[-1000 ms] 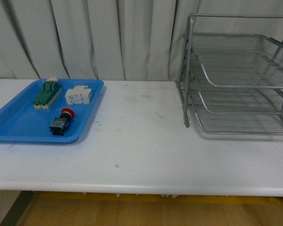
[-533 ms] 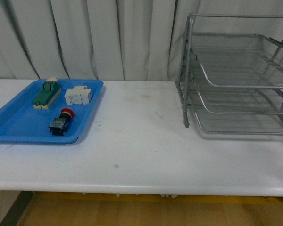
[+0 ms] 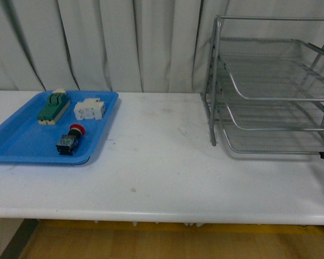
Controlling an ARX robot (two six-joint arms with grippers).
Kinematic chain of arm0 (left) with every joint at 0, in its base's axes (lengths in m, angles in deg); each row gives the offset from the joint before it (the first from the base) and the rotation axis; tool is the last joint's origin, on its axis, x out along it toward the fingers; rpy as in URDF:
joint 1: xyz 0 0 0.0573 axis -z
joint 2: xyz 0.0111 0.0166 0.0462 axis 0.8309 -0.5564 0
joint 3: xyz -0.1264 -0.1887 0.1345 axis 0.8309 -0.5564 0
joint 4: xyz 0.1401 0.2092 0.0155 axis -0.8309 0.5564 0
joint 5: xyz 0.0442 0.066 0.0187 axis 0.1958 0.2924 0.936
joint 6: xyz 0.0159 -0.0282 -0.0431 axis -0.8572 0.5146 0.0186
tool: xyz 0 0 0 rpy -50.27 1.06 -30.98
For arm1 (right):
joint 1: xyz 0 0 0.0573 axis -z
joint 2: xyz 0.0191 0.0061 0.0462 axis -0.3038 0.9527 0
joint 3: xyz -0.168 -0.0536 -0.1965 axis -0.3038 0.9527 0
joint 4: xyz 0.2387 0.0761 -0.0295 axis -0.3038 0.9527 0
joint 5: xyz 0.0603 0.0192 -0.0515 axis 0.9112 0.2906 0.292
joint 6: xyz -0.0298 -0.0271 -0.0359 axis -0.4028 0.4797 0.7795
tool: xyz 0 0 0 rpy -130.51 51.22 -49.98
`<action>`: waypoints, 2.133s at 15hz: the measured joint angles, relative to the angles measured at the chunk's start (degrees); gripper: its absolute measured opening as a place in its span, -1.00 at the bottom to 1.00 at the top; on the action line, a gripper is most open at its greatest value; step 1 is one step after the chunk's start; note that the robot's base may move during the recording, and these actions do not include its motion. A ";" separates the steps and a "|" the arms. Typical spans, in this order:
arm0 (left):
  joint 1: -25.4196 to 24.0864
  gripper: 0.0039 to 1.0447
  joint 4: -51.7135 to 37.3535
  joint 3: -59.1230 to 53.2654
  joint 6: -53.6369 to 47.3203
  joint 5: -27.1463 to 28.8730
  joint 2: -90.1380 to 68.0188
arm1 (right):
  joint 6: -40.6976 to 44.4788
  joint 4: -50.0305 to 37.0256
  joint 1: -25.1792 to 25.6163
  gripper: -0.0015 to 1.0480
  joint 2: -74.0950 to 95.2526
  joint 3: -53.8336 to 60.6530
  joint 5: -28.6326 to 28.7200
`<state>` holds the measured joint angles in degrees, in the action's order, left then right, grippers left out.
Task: Place button on rack with both arms
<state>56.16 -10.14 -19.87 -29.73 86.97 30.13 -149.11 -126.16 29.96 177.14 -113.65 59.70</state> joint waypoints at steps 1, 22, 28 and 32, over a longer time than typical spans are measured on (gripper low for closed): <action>0.00 0.88 0.00 0.00 0.00 0.02 0.00 | -0.04 0.00 -0.68 0.87 0.07 -0.72 -0.04; 0.00 0.88 0.00 0.00 0.00 0.00 0.00 | 1.05 -0.11 -2.95 -0.85 7.32 -10.21 -1.73; 0.00 0.88 0.00 0.00 0.00 0.00 0.00 | -2.82 -0.87 -1.29 -0.93 4.72 -3.54 -0.37; 0.00 0.88 0.00 0.00 0.00 0.00 0.00 | -1.79 -1.53 1.57 -0.93 -0.50 8.15 2.47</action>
<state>56.16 -10.14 -19.87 -29.73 86.97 30.13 -150.91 -127.69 31.53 176.64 -105.50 62.17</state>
